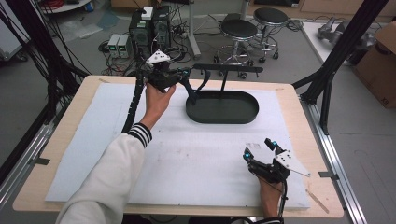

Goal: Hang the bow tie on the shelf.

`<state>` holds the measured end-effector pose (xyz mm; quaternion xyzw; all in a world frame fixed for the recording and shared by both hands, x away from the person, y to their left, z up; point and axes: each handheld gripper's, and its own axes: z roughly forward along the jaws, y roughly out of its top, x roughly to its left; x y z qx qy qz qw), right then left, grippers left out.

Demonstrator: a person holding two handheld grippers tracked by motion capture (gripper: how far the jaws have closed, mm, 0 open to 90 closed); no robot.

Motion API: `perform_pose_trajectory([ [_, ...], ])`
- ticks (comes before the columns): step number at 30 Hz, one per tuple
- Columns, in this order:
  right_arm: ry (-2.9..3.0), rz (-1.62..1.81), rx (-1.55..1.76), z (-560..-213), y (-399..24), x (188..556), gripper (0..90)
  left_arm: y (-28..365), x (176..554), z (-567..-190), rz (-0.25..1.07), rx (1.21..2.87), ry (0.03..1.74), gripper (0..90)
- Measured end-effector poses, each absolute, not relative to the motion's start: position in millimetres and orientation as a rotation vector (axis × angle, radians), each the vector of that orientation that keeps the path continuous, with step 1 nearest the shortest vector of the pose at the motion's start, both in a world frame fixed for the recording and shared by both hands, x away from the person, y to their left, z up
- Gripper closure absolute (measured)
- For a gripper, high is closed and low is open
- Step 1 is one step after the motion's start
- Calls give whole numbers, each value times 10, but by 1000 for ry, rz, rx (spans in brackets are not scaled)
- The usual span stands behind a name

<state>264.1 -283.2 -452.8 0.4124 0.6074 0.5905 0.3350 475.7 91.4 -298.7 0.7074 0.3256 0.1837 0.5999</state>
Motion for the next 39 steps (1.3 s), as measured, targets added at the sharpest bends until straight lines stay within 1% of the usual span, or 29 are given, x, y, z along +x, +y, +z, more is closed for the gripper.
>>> perform_pose_trajectory([
  [9,1578,1544,1076,-4529,-2838,2646,113,770,4874,-2992,465,1667,752,889],
  [15,1583,1549,1080,-4529,-2847,2644,113,670,4947,-3117,508,1692,780,889],
  [26,1579,1554,1083,-4530,-2846,2640,113,602,4995,-3214,555,1711,811,888],
  [27,1578,1556,1082,-4530,-2847,2641,113,595,5000,-3232,587,1748,804,888],
  [29,1576,1554,1077,-4530,-2850,2645,114,598,5009,-3244,601,1758,812,888],
  [33,1575,1553,1077,-4530,-2850,2645,113,602,5036,-3262,595,1736,839,888],
  [36,1575,1553,1076,-4531,-2850,2646,113,594,5048,-3291,603,1760,842,886],
  [39,1574,1555,1078,-4531,-2851,2646,113,591,5055,-3299,601,1751,850,884],
])
